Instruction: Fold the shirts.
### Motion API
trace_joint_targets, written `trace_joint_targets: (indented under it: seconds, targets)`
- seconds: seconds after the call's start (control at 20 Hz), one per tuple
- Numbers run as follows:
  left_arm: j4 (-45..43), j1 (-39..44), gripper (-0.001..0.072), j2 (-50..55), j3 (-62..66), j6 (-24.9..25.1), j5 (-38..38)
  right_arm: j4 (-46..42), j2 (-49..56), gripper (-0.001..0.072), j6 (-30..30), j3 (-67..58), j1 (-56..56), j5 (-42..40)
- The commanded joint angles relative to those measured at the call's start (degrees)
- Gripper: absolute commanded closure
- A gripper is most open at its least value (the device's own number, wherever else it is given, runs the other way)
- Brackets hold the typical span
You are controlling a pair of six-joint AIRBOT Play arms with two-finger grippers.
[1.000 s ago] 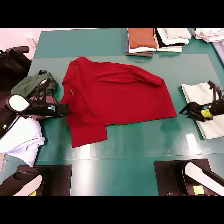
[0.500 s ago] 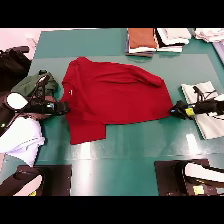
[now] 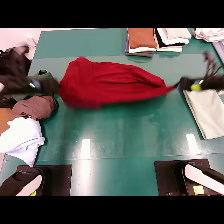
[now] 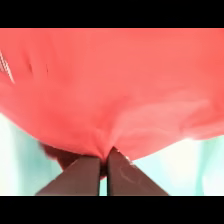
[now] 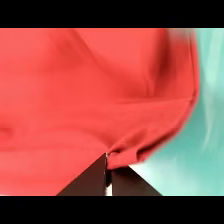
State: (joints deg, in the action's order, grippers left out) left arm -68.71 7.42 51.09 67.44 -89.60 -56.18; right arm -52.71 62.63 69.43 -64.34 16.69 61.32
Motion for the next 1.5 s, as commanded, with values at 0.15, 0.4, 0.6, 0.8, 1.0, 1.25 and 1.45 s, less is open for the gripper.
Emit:
trace_joint_targets:
  seconds: [0.15, 0.4, 0.6, 0.8, 1.0, 1.25, 1.45]
  targets:
    - [-5.33, -0.02, 0.0682, -8.46, 36.06, 0.04, -0.79, -1.86, -15.19, 0.0691, -1.36, -26.01, -0.42, 0.63]
    - [-5.31, -0.02, 0.0683, -9.73, 52.57, -0.42, -2.16, -14.23, -20.39, 0.0691, 3.37, -37.42, -0.42, 4.63]
    - [-5.99, -0.02, 0.0683, -9.14, 49.68, -0.42, -5.14, -17.79, -16.55, 0.0691, 5.44, -46.53, -0.44, 15.3]
    - [-6.54, -0.02, 0.0682, -3.93, 36.98, -0.57, -13.42, -17.35, -7.78, 0.0692, 7.69, -48.74, -0.46, 24.09]
    - [-6.51, -0.02, 0.0682, 5.51, 20.24, -0.57, -12.57, -18.1, 0.37, 0.0692, 7.58, -36.57, -4.92, 23.5]
    - [-6.51, -0.02, 0.0681, 21.38, 8.22, -0.33, 2.25, -22.21, 14.01, 0.0692, 7.78, -21.81, -9.16, 14.6]
    - [-6.51, -0.02, 0.0682, 33.0, 10.71, -0.33, 9.86, -21.81, 24.87, 0.0692, 8.24, -22.38, -9.29, 8.7]
